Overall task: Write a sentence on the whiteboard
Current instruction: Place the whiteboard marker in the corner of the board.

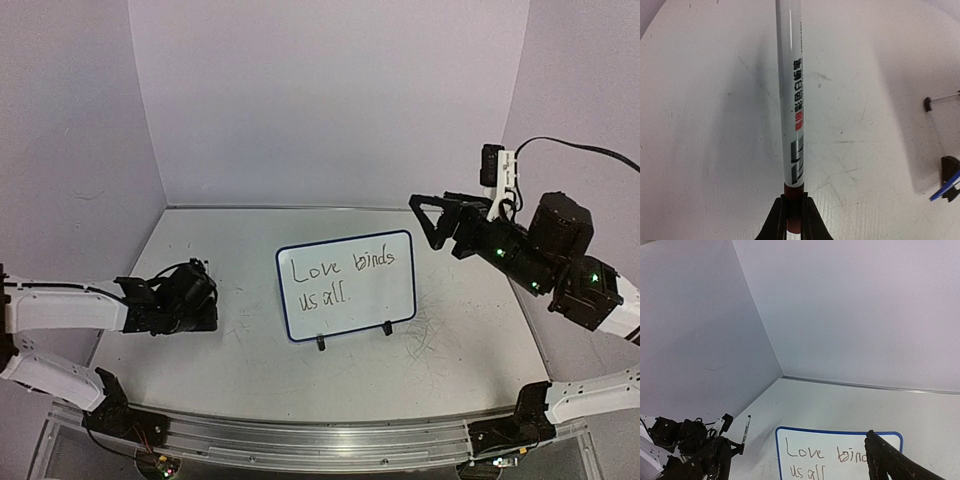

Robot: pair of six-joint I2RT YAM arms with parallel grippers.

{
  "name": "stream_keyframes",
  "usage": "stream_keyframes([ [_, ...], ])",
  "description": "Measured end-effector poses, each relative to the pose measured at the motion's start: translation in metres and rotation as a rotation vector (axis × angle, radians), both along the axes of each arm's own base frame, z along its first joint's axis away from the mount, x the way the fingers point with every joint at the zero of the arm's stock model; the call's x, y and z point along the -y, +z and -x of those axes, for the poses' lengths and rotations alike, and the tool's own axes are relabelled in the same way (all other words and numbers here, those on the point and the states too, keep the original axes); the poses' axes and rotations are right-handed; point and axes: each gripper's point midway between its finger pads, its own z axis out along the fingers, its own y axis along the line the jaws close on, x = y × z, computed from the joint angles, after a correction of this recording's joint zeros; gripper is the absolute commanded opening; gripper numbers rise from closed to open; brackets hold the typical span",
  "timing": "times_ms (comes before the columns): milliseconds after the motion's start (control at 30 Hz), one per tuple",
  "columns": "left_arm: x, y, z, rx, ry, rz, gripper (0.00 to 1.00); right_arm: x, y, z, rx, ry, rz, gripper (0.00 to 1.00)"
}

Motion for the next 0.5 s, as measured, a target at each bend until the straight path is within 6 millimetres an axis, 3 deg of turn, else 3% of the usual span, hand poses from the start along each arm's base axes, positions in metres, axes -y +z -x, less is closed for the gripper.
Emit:
stream_keyframes([
  [167, -0.001, -0.062, 0.011, -0.185, 0.012, -0.101, 0.00, 0.012, -0.019, -0.004, -0.017, -0.061, 0.075, 0.94],
  [233, -0.001, -0.070, 0.014, -0.212, 0.013, -0.111, 0.13, 0.018, -0.020, -0.003, -0.015, -0.076, 0.083, 0.94],
  [333, -0.001, -0.070, 0.014, -0.215, 0.022, -0.106, 0.38, 0.024, -0.018, -0.002, -0.009, -0.087, 0.079, 0.94],
  [467, 0.002, -0.061, 0.011, -0.197, 0.019, -0.086, 0.51, 0.031, -0.013, 0.000, 0.003, -0.103, 0.074, 0.96],
  [500, 0.002, -0.051, 0.010, -0.174, 0.019, -0.069, 0.53, 0.035, -0.012, 0.001, 0.007, -0.112, 0.073, 0.98],
])
